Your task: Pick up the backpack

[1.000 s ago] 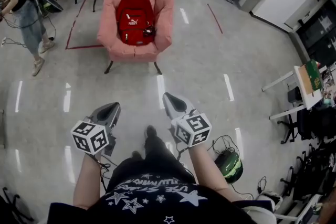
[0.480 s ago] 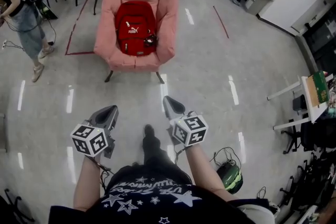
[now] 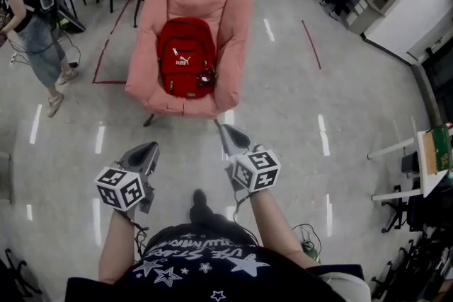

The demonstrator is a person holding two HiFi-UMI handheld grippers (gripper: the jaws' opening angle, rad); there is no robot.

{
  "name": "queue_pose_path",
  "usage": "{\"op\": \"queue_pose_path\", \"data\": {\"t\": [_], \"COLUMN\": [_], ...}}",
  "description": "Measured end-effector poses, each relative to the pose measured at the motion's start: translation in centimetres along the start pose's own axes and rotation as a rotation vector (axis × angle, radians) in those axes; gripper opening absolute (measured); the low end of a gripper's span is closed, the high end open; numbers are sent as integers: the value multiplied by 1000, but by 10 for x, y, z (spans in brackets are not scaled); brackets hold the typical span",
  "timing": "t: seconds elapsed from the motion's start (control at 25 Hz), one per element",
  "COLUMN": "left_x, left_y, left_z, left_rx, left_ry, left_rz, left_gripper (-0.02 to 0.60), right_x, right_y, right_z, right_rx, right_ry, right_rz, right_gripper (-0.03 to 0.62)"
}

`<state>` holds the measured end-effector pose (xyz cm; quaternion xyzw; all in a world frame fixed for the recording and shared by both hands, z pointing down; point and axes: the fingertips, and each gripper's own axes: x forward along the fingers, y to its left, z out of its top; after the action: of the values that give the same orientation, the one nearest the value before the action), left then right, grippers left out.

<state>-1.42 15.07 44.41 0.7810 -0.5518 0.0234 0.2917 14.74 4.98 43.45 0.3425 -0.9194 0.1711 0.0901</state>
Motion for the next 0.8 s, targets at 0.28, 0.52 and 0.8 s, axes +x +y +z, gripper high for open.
{"op": "queue_pose_path", "data": {"t": [0.28,0.52,0.8], "left_x": [44,60,76], "left_y": [9,17,38], "left_z": [28,38,53], "left_rx": [-13,-16,-23], "left_ry": [-26,-22,-17], "left_rz": [38,57,51], "left_gripper": [8,8,7], "right_x": [29,44,65], "right_y": [-48,-70,-77], "right_z": [16,28,28], "right_rx": [-4,-2,-5], "right_ry": [9,2,29], "right_rz": [24,24,25], "right_gripper": [0,1,0]}}
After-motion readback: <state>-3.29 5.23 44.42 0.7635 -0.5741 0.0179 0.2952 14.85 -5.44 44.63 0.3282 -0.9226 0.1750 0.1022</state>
